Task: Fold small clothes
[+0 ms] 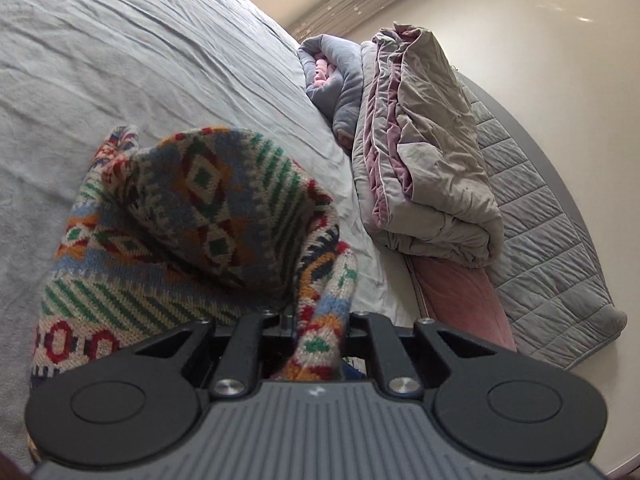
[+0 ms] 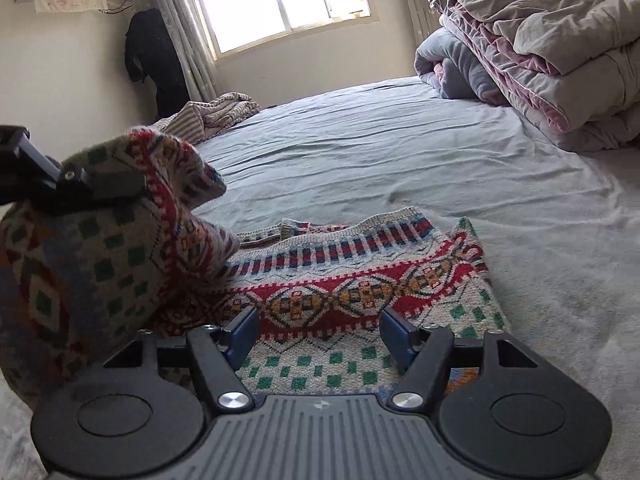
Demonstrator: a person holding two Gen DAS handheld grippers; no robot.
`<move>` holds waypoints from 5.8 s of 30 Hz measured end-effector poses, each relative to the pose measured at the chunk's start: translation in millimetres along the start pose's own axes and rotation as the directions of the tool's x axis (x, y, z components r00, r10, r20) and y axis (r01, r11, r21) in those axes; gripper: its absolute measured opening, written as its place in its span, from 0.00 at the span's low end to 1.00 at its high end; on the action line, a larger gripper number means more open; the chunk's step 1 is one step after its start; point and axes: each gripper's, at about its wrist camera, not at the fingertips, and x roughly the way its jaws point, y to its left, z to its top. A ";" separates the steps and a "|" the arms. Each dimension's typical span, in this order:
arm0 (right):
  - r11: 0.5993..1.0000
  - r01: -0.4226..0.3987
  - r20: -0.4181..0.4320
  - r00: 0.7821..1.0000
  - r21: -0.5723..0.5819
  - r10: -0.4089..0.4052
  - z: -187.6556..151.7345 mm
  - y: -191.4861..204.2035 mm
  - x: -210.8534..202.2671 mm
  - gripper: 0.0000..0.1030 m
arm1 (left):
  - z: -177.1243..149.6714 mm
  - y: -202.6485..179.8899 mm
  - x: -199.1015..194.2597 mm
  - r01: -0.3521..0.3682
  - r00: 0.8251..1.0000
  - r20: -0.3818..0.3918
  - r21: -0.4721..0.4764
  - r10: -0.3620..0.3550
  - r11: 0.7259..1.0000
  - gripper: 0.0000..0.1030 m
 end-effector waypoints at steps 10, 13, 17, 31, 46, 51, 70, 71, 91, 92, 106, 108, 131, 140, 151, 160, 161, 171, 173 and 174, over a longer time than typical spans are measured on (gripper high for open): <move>0.931 -0.174 0.046 0.985 0.322 0.168 4.2 -52.3 -6.4 0.63 | -38.2 -3.7 22.5 0.071 0.992 -0.110 0.099 -0.060 0.993 0.53; 0.883 -0.244 0.056 0.969 0.401 0.242 1.3 -61.0 -4.9 0.63 | -41.4 -18.9 -0.7 0.126 0.988 -0.113 0.166 -0.108 0.978 0.60; 0.827 -0.311 0.052 0.944 0.468 0.325 -0.8 -64.3 2.6 0.64 | -43.7 -25.4 -43.5 0.127 0.992 -0.048 0.253 -0.119 0.959 0.68; 0.921 -0.221 -0.038 0.969 0.322 0.245 17.0 -8.9 16.8 0.15 | -45.6 42.2 -78.5 -0.234 0.968 0.162 0.335 0.189 0.912 0.71; 0.938 -0.206 0.106 0.977 0.279 0.183 71.8 -30.6 -6.5 0.08 | -52.2 42.7 -72.0 -0.079 0.991 0.124 0.332 0.040 0.940 0.71; 0.943 -0.068 -0.016 0.997 0.326 0.077 43.6 -58.1 25.0 0.09 | -59.9 37.4 -59.6 -0.090 0.995 0.079 0.372 0.065 0.924 0.72; 0.939 -0.074 -0.013 0.996 0.337 0.083 14.2 -58.8 -13.4 0.58 | -49.0 52.0 -61.7 -0.061 0.997 0.060 0.297 0.045 0.953 0.69; 0.939 -0.065 -0.021 0.997 0.338 0.076 11.8 -60.3 -12.2 0.58 | -49.1 51.5 -60.8 -0.062 0.997 0.062 0.300 0.046 0.952 0.69; 0.949 -0.154 0.027 0.988 0.276 0.152 38.4 -33.4 0.2 0.13 | -49.9 49.4 -64.3 -0.024 0.991 0.135 0.302 -0.018 0.953 0.63; 0.953 -0.146 0.043 0.989 0.265 0.139 44.1 -35.6 -4.8 0.13 | -49.9 47.6 -64.8 -0.010 0.990 0.135 0.311 -0.034 0.950 0.62; 0.974 0.202 -0.008 0.979 0.101 -0.202 26.2 -46.3 -0.4 0.46 | -66.7 30.3 -49.9 -0.035 0.997 0.082 0.397 0.002 0.917 0.64; 0.974 0.223 0.036 0.974 0.031 -0.224 33.8 -33.5 -5.5 0.48 | -65.5 30.3 -49.8 -0.036 0.996 0.084 0.392 0.003 0.919 0.65; 0.977 0.200 0.013 0.980 -0.079 -0.200 29.8 -26.7 25.9 0.50 | -60.2 35.1 -50.1 -0.040 0.998 0.064 0.387 0.016 0.921 0.75; 0.993 0.118 -0.031 0.993 0.007 -0.118 28.8 -64.8 -26.1 0.88 | -46.1 51.5 -55.2 -0.102 0.994 0.060 0.286 0.088 0.953 0.96; 0.917 -0.158 -0.196 0.950 0.367 0.242 13.7 -123.3 0.1 0.95 | -20.7 89.3 -6.4 0.068 0.997 -0.037 0.005 -0.068 0.998 0.94; 0.823 -0.259 -0.115 0.925 0.505 0.361 4.0 -117.5 42.3 0.53 | -3.9 94.6 32.2 0.097 0.995 -0.029 -0.109 -0.100 0.989 0.77; 0.818 -0.264 -0.110 0.924 0.511 0.367 3.9 -115.1 45.8 0.49 | -4.4 94.0 33.4 0.093 0.995 -0.024 -0.109 -0.096 0.990 0.75; 0.841 -0.347 -0.043 0.916 0.414 0.399 39.5 -58.7 32.8 0.32 | 16.9 76.1 -14.7 0.108 0.991 0.081 -0.054 -0.103 0.993 0.42; 0.840 -0.365 -0.049 0.907 0.401 0.418 51.1 -36.3 41.5 0.32 | 31.0 80.7 -36.8 0.079 0.992 0.108 -0.058 -0.073 0.995 0.42; 0.839 -0.377 -0.051 0.902 0.393 0.429 55.6 -25.0 47.7 0.32 | 36.4 84.6 -47.0 0.067 0.991 0.120 -0.057 -0.060 0.996 0.42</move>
